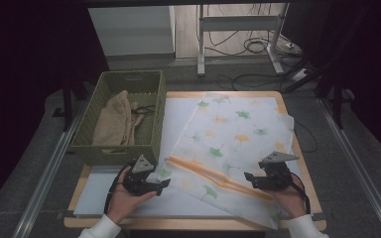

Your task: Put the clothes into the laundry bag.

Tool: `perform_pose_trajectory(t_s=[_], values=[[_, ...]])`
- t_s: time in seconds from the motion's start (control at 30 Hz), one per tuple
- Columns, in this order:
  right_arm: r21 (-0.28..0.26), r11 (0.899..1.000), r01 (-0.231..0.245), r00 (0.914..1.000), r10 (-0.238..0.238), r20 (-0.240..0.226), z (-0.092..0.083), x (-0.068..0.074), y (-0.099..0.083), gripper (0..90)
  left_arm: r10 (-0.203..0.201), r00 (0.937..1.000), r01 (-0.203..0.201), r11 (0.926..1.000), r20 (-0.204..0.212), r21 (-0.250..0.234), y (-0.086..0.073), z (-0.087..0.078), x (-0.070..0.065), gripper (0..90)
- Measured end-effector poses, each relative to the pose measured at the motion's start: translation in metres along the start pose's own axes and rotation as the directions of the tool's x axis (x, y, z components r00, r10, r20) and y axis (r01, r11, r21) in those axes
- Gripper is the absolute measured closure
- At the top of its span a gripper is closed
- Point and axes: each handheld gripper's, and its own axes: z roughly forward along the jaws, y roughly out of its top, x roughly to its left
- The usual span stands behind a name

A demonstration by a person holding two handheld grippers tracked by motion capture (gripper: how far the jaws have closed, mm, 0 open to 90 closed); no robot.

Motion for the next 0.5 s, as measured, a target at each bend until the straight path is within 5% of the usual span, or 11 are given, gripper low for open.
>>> perform_pose_trajectory(t_s=[0.5], values=[[0.03, 1.0, -0.009, 0.9997, 0.01, -0.022, 0.0065, -0.0012, -0.0018, 29.3, -0.001, 0.9996, 0.001, 1.0, -0.028, 0.004, -0.0013, 0.0027, 0.0054, 25.2]])
